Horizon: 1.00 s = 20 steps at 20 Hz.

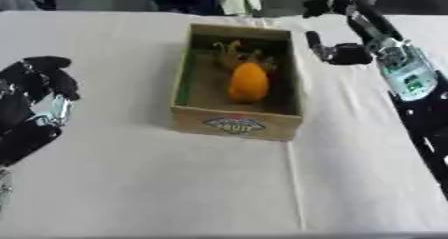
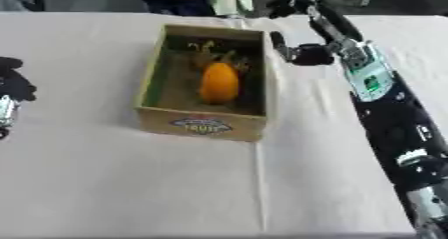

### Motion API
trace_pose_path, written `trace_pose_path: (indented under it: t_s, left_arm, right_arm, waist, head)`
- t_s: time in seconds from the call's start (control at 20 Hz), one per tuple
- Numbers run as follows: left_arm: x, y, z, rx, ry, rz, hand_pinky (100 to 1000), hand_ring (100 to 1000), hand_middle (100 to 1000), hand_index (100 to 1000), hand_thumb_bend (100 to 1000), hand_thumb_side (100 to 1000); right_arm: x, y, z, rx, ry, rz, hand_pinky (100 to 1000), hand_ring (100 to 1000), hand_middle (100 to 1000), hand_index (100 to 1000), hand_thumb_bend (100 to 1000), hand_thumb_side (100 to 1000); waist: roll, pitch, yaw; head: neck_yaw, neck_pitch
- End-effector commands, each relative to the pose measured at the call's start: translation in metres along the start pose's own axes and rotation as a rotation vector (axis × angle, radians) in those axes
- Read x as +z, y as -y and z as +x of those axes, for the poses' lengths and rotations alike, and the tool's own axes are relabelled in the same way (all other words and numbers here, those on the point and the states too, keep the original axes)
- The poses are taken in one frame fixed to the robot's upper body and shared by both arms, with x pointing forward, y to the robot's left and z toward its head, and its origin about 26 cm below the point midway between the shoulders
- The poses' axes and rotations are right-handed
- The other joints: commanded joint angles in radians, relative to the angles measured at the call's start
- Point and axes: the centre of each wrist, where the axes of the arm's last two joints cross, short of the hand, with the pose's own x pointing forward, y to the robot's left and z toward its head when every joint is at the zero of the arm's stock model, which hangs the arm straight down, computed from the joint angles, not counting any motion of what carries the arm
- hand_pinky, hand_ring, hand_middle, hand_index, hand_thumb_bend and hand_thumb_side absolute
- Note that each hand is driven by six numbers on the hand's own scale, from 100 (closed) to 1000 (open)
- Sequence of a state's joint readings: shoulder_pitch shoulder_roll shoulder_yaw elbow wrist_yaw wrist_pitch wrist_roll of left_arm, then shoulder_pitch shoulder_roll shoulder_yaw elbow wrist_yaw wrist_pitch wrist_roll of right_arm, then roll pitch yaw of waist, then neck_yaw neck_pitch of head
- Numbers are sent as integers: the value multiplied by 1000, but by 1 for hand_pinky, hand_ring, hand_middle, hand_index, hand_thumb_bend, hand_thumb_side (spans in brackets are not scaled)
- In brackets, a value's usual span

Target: Pick up objects on the table and place them in the box.

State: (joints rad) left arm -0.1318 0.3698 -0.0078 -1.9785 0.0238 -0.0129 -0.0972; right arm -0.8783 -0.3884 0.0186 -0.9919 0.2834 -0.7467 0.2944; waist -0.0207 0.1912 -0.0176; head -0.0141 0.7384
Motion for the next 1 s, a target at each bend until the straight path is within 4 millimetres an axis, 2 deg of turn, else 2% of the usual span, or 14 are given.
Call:
trace_pose_path:
  t_s: [0.05, 0.3, 0.55, 0.75, 1.0]
  left_arm:
    - [1, -8, 6, -31, 13, 32, 693, 503, 514, 743, 100, 231]
    - [6, -13, 4, -44, -22, 87, 692, 504, 515, 742, 100, 236]
    - [9, -17, 2, -53, -50, 126, 691, 506, 517, 741, 100, 240]
    - [11, -20, 1, -62, -63, 157, 691, 511, 522, 741, 100, 239]
    - [14, -22, -3, -62, -79, 184, 693, 522, 538, 742, 108, 250]
  right_arm:
    - [2, 39, 18, -73, 39, -83, 744, 727, 642, 819, 100, 215]
    - [29, 63, 38, -237, 40, -191, 775, 726, 632, 792, 100, 225]
    - [61, 74, 52, -308, 11, -279, 807, 717, 621, 780, 100, 244]
    - [86, 74, 60, -324, -30, -323, 803, 716, 620, 777, 100, 260]
    - [115, 60, 65, -381, -84, -370, 761, 688, 617, 763, 100, 364]
  waist:
    - [2, -21, -12]
    - [3, -28, -43]
    - [5, -31, -65]
    - [7, -32, -77]
    - [12, -29, -94]
  head:
    - [22, 7]
    - [52, 11]
    - [75, 14]
    - [86, 15]
    - [100, 17]
